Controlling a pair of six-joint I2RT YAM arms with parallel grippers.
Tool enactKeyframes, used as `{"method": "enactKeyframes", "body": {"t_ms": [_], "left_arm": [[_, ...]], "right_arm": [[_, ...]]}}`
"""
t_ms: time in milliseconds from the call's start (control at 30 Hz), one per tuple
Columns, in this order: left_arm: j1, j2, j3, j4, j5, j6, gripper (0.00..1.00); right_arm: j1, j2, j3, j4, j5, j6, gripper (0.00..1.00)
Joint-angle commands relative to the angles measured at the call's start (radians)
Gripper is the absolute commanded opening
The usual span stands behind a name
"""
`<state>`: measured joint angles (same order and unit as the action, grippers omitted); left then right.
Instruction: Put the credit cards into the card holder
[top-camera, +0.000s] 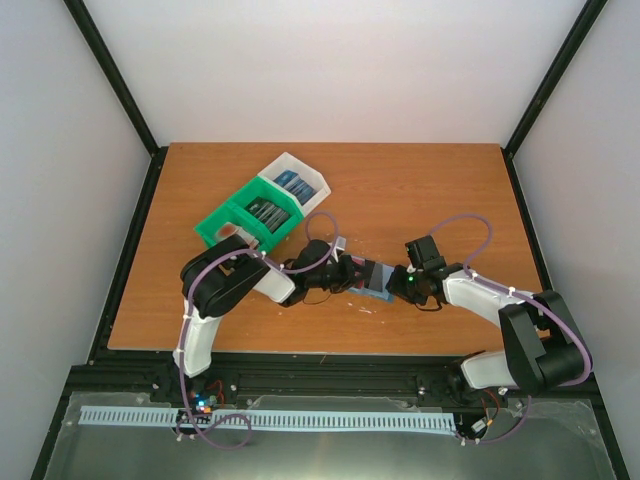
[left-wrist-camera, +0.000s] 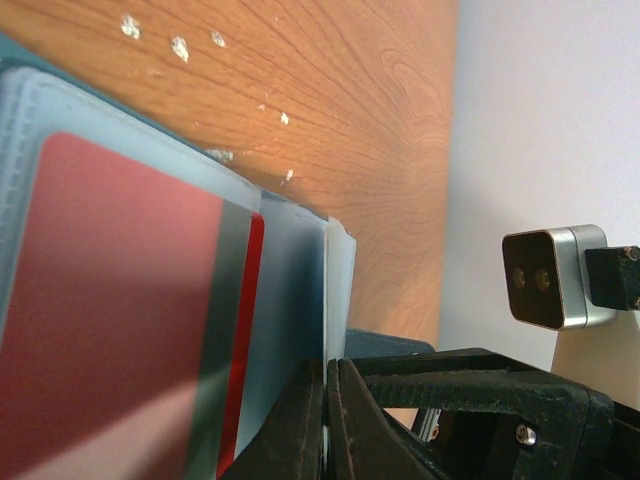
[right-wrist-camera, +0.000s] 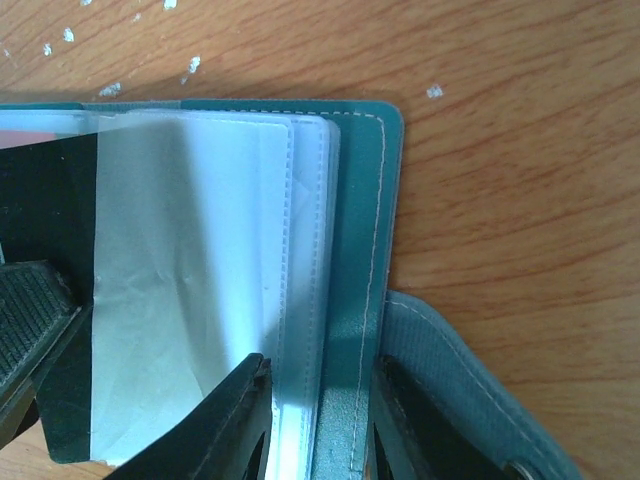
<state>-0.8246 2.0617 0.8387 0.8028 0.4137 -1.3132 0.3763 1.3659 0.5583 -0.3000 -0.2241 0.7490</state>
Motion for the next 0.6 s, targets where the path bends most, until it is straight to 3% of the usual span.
{"method": "enactKeyframes", "body": {"t_ms": [0, 267, 567], "left_arm": [[-0.012, 0.021, 0.045, -0.026, 0.024, 0.031, 0.02], [-0.013, 0.015, 0.033, -0.046, 0.078, 0.070, 0.05], [-0.013, 0.034, 0.074, -0.058, 0.119, 0.106, 0.07]], "right_arm": [[0.003, 0.018, -0.032, -0.051, -0.006, -0.004, 0.29], [0.004, -0.032, -0.031, -0.068, 0.014, -0.047, 0.36], [0.003, -0.058, -0.025, -0.078, -0.006, -0.089, 0.38]]}}
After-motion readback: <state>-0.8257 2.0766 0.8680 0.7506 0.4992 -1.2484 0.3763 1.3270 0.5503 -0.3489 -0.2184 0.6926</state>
